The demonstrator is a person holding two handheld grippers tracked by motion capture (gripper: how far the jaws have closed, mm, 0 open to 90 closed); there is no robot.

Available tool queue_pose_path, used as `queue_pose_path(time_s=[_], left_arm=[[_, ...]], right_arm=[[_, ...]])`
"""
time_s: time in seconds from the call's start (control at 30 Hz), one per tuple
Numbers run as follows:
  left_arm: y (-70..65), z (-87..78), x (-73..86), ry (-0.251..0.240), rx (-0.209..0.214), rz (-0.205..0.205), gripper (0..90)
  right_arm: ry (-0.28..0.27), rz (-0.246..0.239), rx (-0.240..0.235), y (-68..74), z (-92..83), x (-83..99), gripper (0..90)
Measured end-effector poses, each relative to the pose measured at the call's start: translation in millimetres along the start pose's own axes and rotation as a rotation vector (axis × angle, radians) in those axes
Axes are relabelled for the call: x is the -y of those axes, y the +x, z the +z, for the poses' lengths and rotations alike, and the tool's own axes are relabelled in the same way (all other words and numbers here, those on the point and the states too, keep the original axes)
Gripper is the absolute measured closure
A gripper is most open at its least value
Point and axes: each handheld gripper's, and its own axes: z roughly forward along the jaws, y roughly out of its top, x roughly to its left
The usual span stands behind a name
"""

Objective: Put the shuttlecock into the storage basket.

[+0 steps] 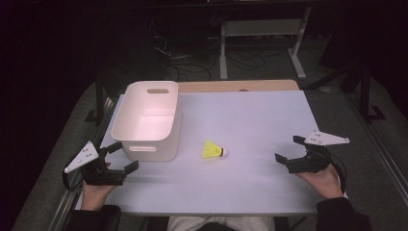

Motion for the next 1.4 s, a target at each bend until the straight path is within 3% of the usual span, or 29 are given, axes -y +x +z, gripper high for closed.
queue_pose_path(time_s=[0.6, 1.4], left_arm=[[-0.6, -0.4, 0.1, -0.003, -0.005, 0.003, 0.0], [-1.2, -2.7, 0.2, -0.008, -0.017, 0.001, 0.0]], right_arm=[[-0.009, -0.022, -0.04, 3.8, -5.6, -3.5, 0.0], [0.048, -0.015, -0.048, 6.3, -3.8, -15.4, 0.0]])
